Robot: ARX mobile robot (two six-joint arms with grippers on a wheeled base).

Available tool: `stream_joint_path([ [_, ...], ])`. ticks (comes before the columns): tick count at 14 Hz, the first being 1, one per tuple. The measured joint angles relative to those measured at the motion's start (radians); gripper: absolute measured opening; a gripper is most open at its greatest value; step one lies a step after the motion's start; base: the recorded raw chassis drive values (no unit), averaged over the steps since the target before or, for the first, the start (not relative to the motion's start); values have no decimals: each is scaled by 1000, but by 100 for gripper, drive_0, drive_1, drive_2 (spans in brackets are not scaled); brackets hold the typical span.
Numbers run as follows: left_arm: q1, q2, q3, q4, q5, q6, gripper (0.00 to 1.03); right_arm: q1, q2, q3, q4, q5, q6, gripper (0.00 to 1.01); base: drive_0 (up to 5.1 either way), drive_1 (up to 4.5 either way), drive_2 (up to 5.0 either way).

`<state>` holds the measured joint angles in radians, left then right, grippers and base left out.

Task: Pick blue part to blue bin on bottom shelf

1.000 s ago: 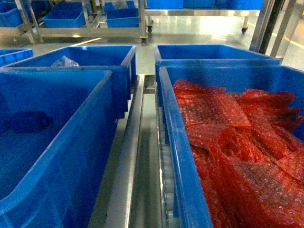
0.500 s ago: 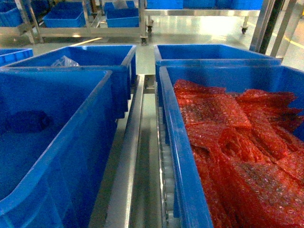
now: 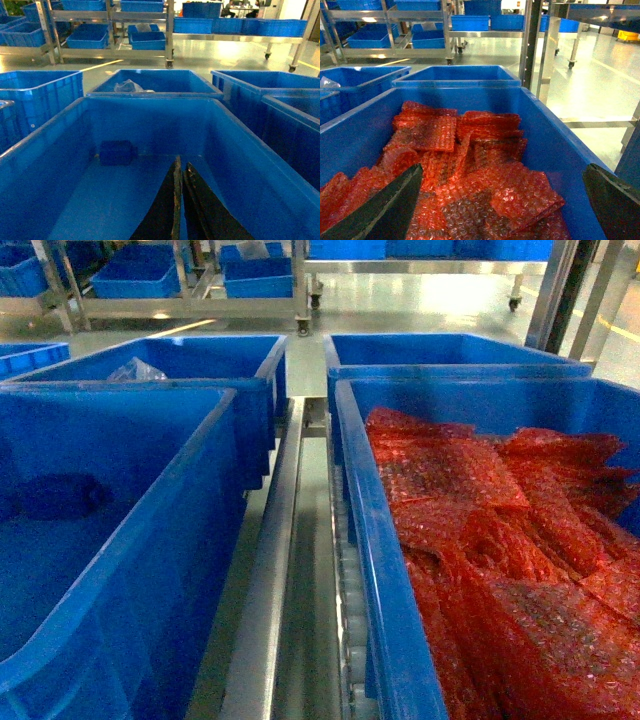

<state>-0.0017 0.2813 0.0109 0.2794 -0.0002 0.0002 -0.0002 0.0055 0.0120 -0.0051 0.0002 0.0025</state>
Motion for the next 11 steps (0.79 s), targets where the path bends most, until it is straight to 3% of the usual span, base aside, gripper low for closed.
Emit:
stream_joint_path([
  [6,0,-122,0,-129,0,0,2,0,0,0,0,0,0,98,0,0,0],
  [7,0,-229,0,-282,3,0,2,0,0,0,-1,0,0,98,0,0,0],
  [11,0,-271,0,-280,0,0,2,0,0,0,0,0,0,98,0,0,0],
])
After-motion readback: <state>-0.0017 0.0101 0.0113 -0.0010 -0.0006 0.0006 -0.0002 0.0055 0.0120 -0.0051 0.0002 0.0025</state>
